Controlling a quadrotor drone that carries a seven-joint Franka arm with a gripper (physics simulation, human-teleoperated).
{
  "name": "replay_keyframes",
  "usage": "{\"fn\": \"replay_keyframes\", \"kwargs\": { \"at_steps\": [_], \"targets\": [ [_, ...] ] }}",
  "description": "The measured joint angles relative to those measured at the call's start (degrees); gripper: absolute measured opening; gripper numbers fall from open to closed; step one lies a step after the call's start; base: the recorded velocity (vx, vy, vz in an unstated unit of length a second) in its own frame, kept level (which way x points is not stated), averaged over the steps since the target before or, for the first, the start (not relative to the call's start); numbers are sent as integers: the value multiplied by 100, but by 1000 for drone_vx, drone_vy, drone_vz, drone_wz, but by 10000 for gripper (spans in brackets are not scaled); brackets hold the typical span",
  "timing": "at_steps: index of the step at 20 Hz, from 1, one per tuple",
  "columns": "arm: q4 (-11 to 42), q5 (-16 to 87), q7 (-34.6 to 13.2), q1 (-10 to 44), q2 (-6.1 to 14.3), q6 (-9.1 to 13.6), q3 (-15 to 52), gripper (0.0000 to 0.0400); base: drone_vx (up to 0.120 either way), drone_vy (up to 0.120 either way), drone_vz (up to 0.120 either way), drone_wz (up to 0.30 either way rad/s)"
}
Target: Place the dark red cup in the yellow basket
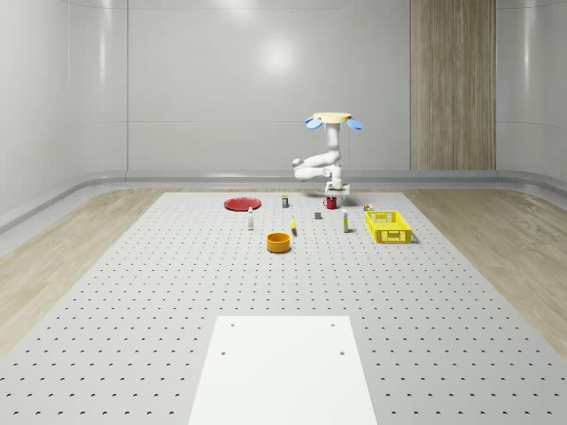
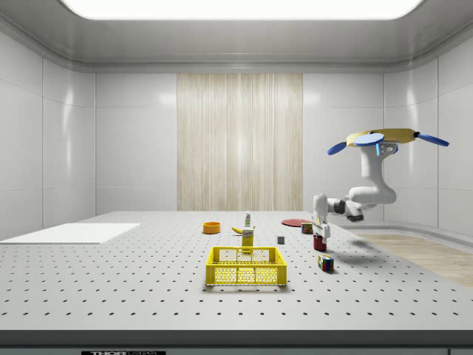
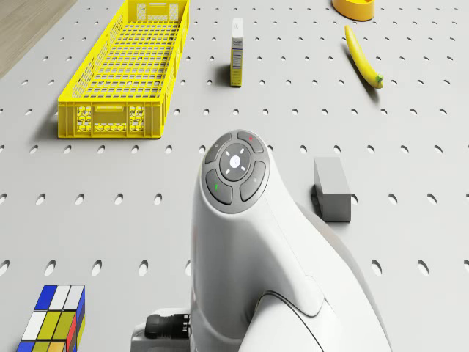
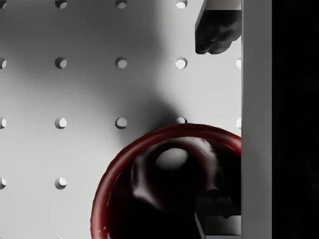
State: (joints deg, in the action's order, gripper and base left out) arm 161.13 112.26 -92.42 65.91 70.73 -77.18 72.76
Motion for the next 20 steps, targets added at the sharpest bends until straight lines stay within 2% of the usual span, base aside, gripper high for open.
{"fn": "replay_keyframes", "kwargs": {
  "at_steps": [20],
  "targets": [
    [-38, 74, -28, 5, 485, -548, -242, 400, 0, 0, 0, 0]
  ]
}}
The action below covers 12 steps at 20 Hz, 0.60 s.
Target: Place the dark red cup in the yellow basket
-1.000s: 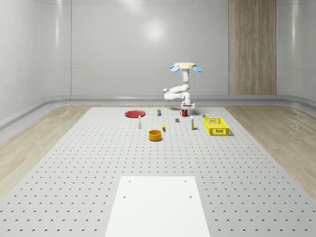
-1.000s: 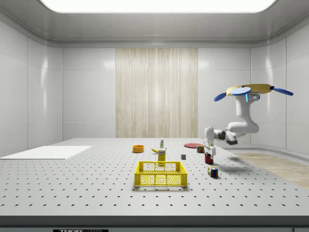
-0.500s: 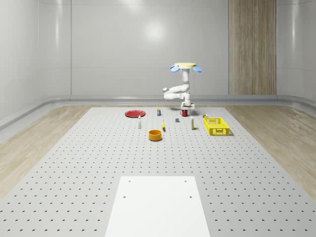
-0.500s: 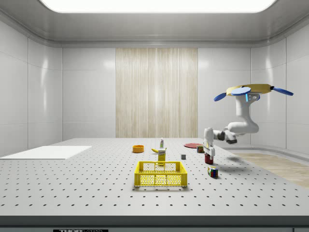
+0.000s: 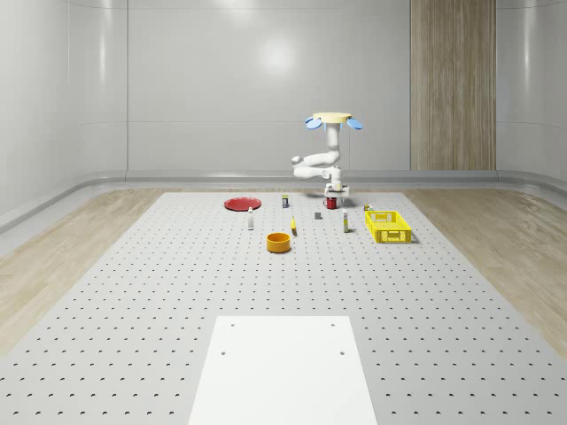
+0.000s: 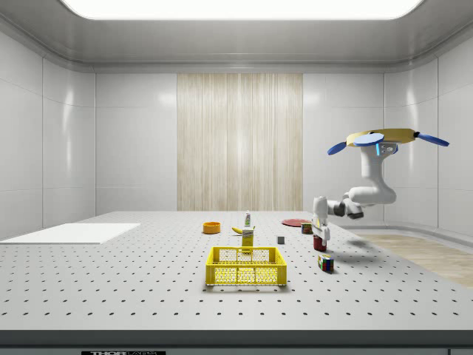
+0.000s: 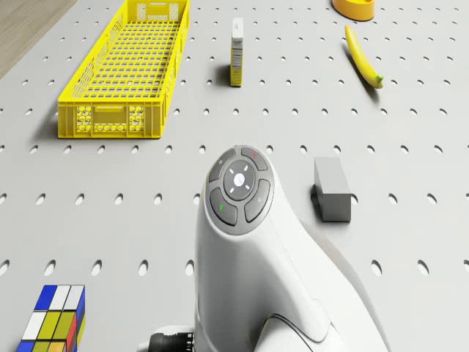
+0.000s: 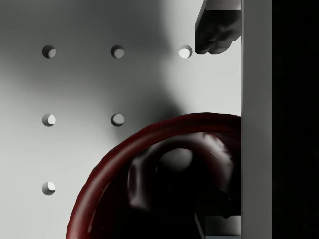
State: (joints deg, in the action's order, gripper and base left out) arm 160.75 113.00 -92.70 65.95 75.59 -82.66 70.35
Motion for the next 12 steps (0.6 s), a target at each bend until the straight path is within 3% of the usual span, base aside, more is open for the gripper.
{"fn": "replay_keyframes", "kwargs": {
  "at_steps": [2, 5, 8, 12],
  "targets": [
    [-3, -1, -8, 8, 33, -36, -10, 282, 0, 0, 0, 0],
    [-7, -11, -20, 22, 80, -83, -14, 186, 0, 0, 0, 0],
    [-11, -26, -33, 37, 123, -125, -12, 141, 0, 0, 0, 0],
    [-15, -46, -39, 57, 177, -175, -6, 120, 0, 0, 0, 0]
  ]
}}
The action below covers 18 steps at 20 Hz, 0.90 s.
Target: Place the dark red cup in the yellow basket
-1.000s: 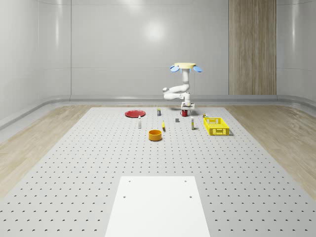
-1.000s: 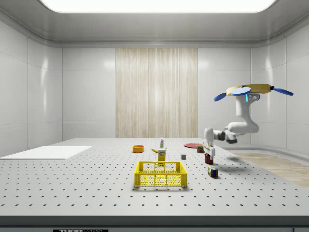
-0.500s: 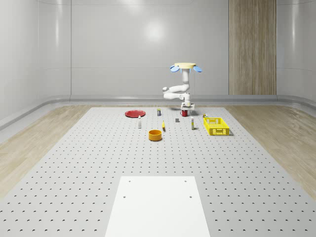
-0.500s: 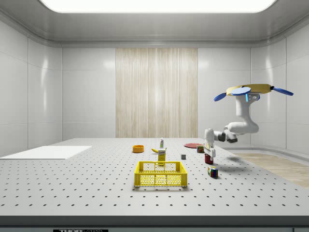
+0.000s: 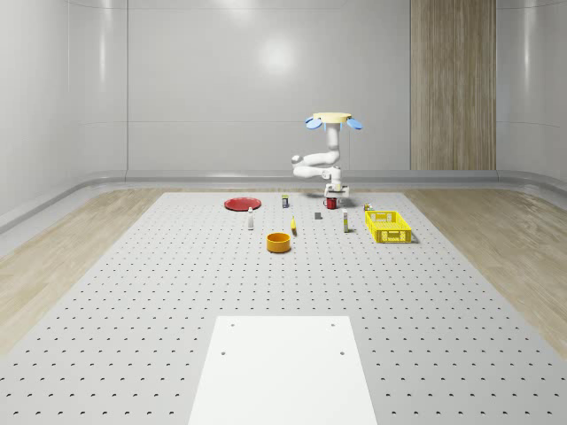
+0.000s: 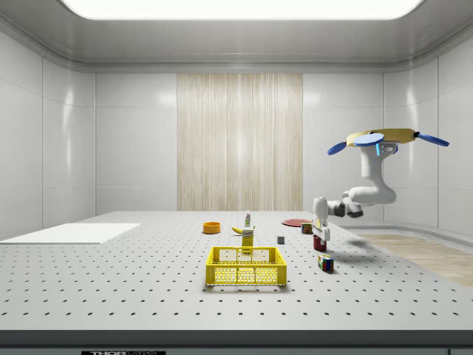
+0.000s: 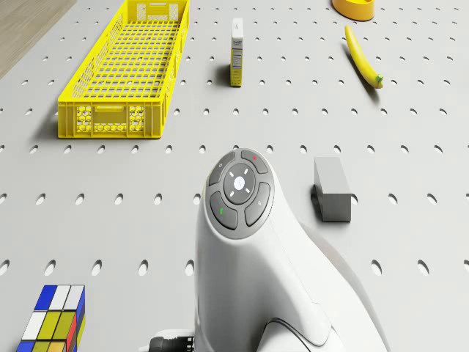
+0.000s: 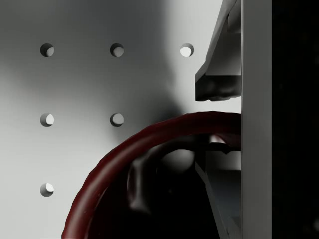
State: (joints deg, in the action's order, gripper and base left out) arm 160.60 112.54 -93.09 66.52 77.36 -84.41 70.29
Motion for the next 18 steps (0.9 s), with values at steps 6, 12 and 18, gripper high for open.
{"fn": "replay_keyframes", "kwargs": {
  "at_steps": [6, 12, 18],
  "targets": [
    [61, -84, 130, -79, -133, 173, 122, 110, 0, 0, 0, 0],
    [124, -480, -34, 0, -81, 271, 522, 101, 47, 40, 107, 0],
    [137, -670, -109, 53, 19, 232, 691, 99, 120, 120, 120, 0]
  ]
}}
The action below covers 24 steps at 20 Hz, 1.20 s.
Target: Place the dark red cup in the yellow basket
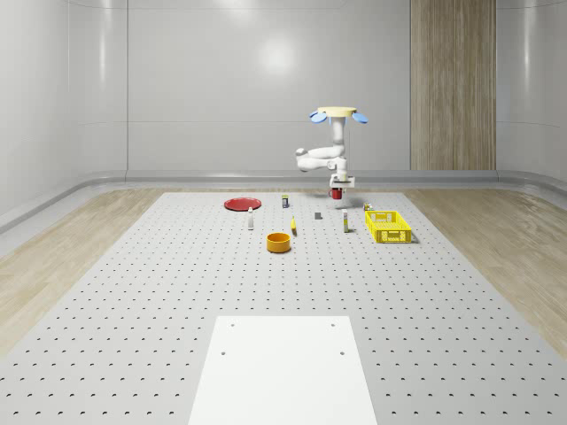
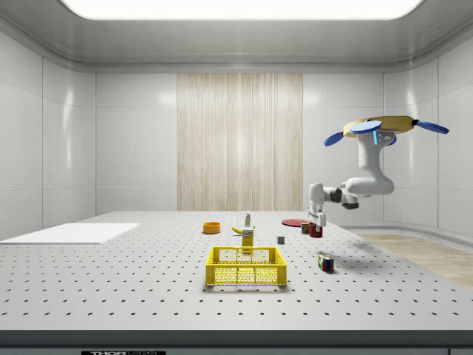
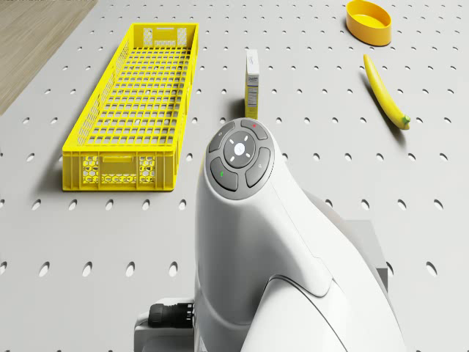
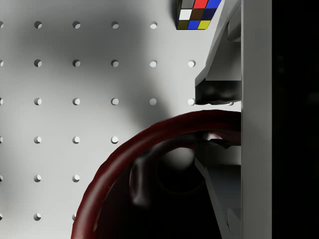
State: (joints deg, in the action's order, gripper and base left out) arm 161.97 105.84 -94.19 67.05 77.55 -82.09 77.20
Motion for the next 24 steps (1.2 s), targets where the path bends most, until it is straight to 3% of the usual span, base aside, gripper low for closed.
{"fn": "replay_keyframes", "kwargs": {
  "at_steps": [6, 24],
  "targets": [
    [-2, -91, -40, 35, 113, -90, 60, 99, 120, 120, 107, 0],
    [-15, -240, -108, 108, 427, -374, 117, 99, 120, 120, 0, 0]
  ]
}}
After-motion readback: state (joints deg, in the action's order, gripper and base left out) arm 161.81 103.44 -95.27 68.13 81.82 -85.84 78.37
